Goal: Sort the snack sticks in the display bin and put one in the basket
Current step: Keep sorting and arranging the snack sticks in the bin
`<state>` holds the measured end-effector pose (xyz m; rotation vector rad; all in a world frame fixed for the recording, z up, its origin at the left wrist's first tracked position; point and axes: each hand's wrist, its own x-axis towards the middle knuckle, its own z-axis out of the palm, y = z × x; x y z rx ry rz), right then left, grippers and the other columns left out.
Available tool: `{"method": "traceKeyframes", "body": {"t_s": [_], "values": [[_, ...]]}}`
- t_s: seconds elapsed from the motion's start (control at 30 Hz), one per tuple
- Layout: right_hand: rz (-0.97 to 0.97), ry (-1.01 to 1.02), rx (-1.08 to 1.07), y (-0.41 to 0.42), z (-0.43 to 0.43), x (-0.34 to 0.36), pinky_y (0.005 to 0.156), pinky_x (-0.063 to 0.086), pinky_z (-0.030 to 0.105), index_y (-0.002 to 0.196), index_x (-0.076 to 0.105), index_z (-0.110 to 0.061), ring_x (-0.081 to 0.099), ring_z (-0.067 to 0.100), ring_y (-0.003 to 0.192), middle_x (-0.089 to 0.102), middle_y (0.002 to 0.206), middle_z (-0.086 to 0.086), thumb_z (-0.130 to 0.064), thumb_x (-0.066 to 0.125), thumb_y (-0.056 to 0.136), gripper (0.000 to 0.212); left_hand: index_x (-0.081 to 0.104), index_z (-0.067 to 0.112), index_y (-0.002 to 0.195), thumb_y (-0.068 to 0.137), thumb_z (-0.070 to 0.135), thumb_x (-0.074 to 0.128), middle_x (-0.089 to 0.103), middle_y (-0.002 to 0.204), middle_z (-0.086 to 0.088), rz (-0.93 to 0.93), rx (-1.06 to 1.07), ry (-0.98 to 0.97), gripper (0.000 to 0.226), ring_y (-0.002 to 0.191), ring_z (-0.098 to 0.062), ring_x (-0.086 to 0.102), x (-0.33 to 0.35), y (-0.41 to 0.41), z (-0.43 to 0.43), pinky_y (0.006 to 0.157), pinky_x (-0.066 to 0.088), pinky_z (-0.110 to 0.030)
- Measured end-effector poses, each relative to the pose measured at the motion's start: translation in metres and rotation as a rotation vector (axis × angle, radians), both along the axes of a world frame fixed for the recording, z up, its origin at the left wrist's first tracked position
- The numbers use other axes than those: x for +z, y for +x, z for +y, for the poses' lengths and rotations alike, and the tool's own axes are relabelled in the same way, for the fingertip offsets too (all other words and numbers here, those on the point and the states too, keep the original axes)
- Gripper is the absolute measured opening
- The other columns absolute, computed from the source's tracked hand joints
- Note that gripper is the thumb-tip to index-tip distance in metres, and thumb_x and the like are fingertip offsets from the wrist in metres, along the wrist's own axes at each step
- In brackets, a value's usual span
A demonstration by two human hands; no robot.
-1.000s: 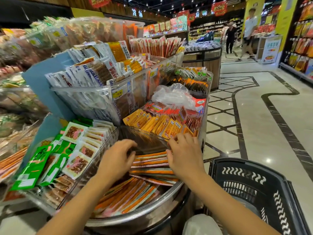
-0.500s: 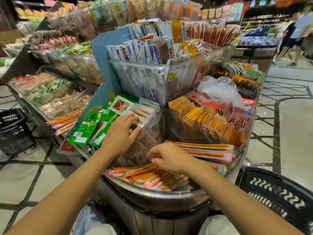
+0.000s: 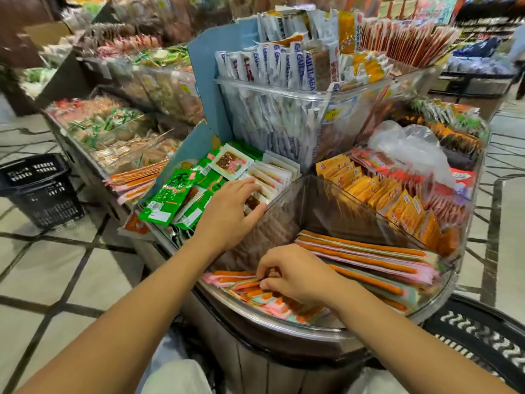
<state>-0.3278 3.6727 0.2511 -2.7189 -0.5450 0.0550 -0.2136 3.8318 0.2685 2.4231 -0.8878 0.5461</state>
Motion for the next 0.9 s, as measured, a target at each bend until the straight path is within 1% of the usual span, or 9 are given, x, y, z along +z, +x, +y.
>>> {"method": "traceKeyframes", "body": {"t_s": [0.2,0.3,0.37,0.43,0.57,0.63,0.77,0.83,0.9], "values": [[0.009,0.126,-0.01,-0.0026,0.0004,-0.0016,0.088,0.053,0.032,0.095,0.071,-0.03,0.057,0.002,0.09,0.061,0.094,-0.019,-0.033,0.073,0.089,0.006,0.062,0.019,0.131,0.096,0.042,0.061,0.055,0.145,-0.002,-0.003,0.001,-0.004,0.042,0.135,-0.02,0.046,0.0,0.0003,-0.0006,0.114,0.037,-0.04],[0.051,0.182,-0.022,-0.004,0.0011,-0.0021,0.084,0.055,0.032,0.097,0.071,-0.03,0.061,0.001,0.087,0.067,0.093,-0.017,-0.041,0.069,0.091,0.013,0.062,0.019,0.132,0.097,0.041,0.061,0.054,0.146,0.0,-0.005,0.007,-0.012,0.041,0.136,-0.019,0.046,0.0007,-0.0019,-0.0009,0.115,0.037,-0.04],[0.084,0.237,-0.027,-0.0046,0.0022,-0.0016,0.084,0.054,0.032,0.101,0.071,-0.031,0.063,0.001,0.087,0.07,0.095,-0.015,-0.045,0.06,0.096,0.019,0.062,0.02,0.132,0.097,0.041,0.061,0.054,0.147,0.0,-0.003,0.009,-0.015,0.041,0.136,-0.018,0.045,0.0011,-0.0027,-0.0008,0.115,0.036,-0.039],[0.097,0.223,-0.018,-0.0051,0.0031,-0.0003,0.089,0.053,0.03,0.108,0.072,-0.031,0.062,0.0,0.093,0.07,0.103,-0.016,-0.04,0.057,0.1,0.019,0.062,0.02,0.132,0.097,0.041,0.061,0.054,0.147,0.001,-0.001,0.013,-0.016,0.041,0.136,-0.017,0.045,0.001,-0.0031,-0.0006,0.115,0.036,-0.038],[0.08,0.16,0.021,-0.0057,0.0035,0.0021,0.089,0.047,0.019,0.11,0.075,-0.03,0.056,-0.003,0.093,0.07,0.108,-0.015,-0.03,0.068,0.095,0.017,0.063,0.019,0.129,0.097,0.04,0.063,0.055,0.146,0.0,-0.005,0.005,-0.025,0.039,0.136,-0.019,0.046,0.0004,-0.0032,-0.0004,0.115,0.036,-0.039],[0.06,0.155,0.018,-0.0056,0.0043,0.0032,0.088,0.049,0.022,0.108,0.076,-0.03,0.057,-0.002,0.091,0.07,0.105,-0.015,-0.029,0.071,0.093,0.016,0.063,0.02,0.13,0.097,0.04,0.062,0.055,0.146,0.0,-0.003,0.007,-0.023,0.039,0.136,-0.018,0.046,0.0003,-0.0032,-0.0008,0.115,0.036,-0.039],[0.014,0.124,0.02,-0.0051,0.0074,0.0043,0.09,0.053,0.033,0.102,0.076,-0.029,0.059,0.005,0.095,0.067,0.104,-0.013,-0.028,0.07,0.093,0.011,0.062,0.021,0.13,0.097,0.041,0.061,0.054,0.146,0.0,0.004,0.007,-0.02,0.039,0.136,-0.019,0.046,0.0003,-0.0026,-0.0007,0.115,0.037,-0.041],[-0.026,0.178,0.007,-0.0071,0.0072,0.0061,0.088,0.053,0.034,0.097,0.075,-0.029,0.058,0.004,0.092,0.064,0.1,-0.013,-0.028,0.068,0.093,0.008,0.062,0.021,0.129,0.097,0.041,0.061,0.055,0.146,0.0,0.002,0.003,-0.015,0.039,0.136,-0.02,0.046,0.0004,-0.0024,-0.0005,0.114,0.038,-0.043],[-0.025,0.309,-0.062,-0.0095,0.0042,0.0078,0.083,0.055,0.037,0.091,0.07,-0.03,0.06,0.005,0.085,0.066,0.095,-0.012,-0.024,0.065,0.092,0.008,0.062,0.021,0.129,0.097,0.041,0.061,0.054,0.147,0.0,0.002,0.004,-0.01,0.038,0.136,-0.019,0.046,0.0009,-0.0021,-0.0005,0.114,0.038,-0.043]]}}
